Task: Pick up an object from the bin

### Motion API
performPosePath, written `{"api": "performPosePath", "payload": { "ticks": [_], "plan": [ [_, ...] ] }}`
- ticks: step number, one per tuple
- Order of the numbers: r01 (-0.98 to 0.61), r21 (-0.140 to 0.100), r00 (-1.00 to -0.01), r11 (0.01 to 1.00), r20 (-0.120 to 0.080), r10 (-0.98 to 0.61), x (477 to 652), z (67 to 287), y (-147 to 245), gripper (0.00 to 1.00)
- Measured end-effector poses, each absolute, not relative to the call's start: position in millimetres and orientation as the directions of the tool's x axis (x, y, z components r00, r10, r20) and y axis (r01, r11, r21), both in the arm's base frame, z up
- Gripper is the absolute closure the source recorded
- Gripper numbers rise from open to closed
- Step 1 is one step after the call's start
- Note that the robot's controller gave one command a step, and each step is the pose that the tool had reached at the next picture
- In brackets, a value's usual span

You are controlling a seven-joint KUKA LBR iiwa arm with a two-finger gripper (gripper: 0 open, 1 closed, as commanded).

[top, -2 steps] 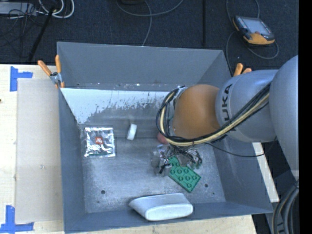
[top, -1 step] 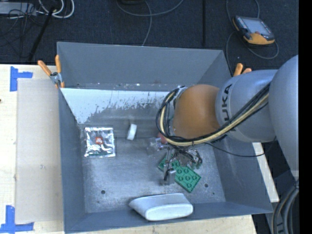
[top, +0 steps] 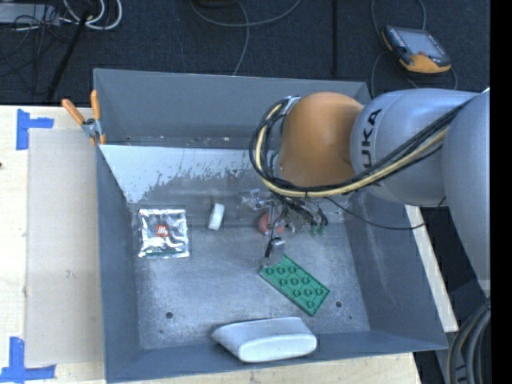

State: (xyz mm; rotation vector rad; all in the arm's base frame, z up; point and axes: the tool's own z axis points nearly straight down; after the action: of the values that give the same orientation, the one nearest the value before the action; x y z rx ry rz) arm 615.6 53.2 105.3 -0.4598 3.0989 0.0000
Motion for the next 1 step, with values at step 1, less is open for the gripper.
{"api": "performPosePath", "payload": {
  "ticks": [1],
  "plan": [
    [-0.778, 0.002, -0.628, 0.628, 0.001, -0.778, 587.9, 74.7, 46.3, 0.0]
  ]
}}
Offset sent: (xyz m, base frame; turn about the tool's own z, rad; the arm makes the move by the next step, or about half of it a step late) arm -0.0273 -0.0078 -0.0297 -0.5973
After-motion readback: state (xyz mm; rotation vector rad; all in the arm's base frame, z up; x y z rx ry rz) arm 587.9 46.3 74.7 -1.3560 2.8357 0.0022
